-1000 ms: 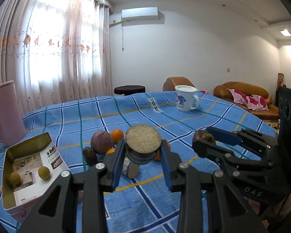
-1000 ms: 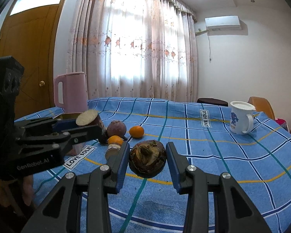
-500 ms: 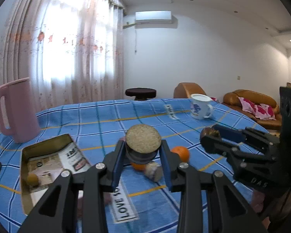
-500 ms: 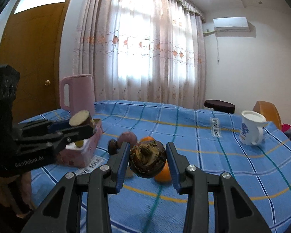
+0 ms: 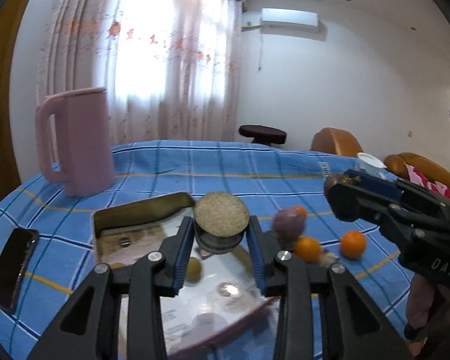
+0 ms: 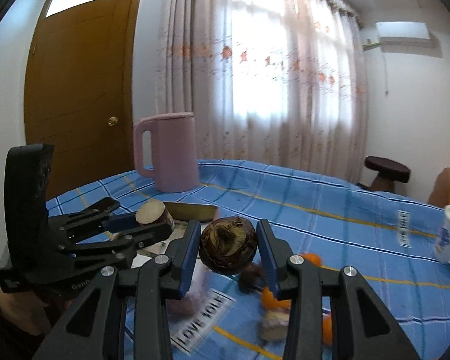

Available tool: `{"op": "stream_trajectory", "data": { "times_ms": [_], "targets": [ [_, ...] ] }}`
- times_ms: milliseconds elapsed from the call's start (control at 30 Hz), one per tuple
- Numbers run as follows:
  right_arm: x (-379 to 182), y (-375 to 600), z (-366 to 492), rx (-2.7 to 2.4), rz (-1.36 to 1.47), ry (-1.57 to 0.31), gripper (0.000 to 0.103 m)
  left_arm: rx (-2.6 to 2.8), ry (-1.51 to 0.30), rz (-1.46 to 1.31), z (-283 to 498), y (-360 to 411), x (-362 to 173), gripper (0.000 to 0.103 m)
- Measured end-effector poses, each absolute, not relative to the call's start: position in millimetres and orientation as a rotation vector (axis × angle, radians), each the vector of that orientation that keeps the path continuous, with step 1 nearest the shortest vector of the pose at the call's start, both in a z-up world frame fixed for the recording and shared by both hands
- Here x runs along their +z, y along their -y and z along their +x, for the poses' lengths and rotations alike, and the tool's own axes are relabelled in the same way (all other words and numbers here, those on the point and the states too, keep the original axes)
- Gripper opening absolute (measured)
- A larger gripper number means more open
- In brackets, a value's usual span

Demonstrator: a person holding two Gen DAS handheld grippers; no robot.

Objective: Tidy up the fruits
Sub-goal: 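Carry both items over the tin box and open both grippers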

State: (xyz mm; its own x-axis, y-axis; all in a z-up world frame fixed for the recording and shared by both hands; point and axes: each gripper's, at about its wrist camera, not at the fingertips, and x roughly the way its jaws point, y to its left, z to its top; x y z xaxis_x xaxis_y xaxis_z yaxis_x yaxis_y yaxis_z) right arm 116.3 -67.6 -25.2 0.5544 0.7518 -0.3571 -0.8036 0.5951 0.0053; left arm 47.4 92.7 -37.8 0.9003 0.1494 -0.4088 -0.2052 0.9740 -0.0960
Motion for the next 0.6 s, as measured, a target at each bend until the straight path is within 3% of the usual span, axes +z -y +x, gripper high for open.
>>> {"op": "stream_trajectory", "data": {
  "times_ms": [600],
  "targets": [
    [-74.3, -30.9, 122.6, 1.031, -0.267, -0.514, 0.041, 0.287, -0.505, -0.226, 53.1, -158.9, -58.8, 0.037]
  ]
}}
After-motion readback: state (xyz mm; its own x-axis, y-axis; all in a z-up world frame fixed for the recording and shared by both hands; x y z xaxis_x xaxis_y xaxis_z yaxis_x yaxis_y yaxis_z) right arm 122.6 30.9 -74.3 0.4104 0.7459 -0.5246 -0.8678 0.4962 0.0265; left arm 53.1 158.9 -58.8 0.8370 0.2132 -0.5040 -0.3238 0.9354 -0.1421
